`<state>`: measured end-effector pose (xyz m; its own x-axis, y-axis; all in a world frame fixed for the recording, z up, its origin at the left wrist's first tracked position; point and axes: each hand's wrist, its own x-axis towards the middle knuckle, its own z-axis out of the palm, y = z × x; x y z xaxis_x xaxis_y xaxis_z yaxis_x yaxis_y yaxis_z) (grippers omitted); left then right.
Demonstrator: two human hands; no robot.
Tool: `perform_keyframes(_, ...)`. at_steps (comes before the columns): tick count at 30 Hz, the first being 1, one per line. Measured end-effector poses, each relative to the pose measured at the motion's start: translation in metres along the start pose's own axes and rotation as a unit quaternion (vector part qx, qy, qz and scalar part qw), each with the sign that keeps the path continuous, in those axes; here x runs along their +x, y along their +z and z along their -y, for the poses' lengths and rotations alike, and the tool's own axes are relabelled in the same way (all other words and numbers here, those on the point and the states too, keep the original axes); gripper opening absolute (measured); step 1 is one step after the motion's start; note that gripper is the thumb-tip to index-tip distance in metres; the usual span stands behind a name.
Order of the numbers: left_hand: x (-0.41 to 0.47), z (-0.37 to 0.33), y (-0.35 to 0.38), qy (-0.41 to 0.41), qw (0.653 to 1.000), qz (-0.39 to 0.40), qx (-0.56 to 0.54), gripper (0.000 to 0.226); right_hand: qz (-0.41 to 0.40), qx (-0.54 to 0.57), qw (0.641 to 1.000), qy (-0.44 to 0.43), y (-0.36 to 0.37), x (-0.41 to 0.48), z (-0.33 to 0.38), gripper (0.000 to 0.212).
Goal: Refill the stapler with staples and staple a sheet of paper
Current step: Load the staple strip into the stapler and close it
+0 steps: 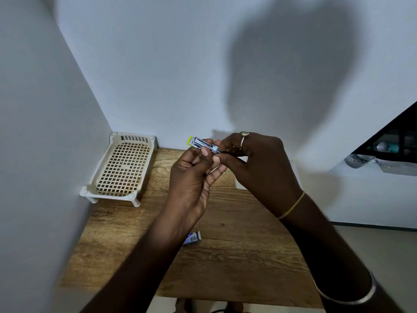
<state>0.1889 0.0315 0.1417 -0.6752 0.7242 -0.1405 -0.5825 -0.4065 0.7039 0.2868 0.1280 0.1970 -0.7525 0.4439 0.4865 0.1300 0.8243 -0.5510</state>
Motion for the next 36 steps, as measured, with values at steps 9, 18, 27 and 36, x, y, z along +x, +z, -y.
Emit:
perform_keyframes(9,-0.009,0.0,-0.001,0.015,1.0,0.012,0.009,0.015,0.018,-0.029,0.999,-0.031,-0.005,-0.007,0.006,0.013)
perform_keyframes(18,-0.014,-0.003,0.002,0.012,1.0,0.017,-0.007,0.014,-0.011,-0.011,0.999,-0.044,-0.009,-0.012,0.013,0.021)
perform_keyframes(27,-0.016,-0.003,-0.001,0.012,1.0,0.027,-0.005,0.016,-0.005,-0.027,0.998,-0.053,-0.011,-0.015,0.015,0.022)
perform_keyframes(36,-0.019,-0.001,-0.003,0.007,0.999,0.036,0.002,0.014,0.012,-0.033,0.998,-0.042,-0.013,-0.018,0.015,0.02)
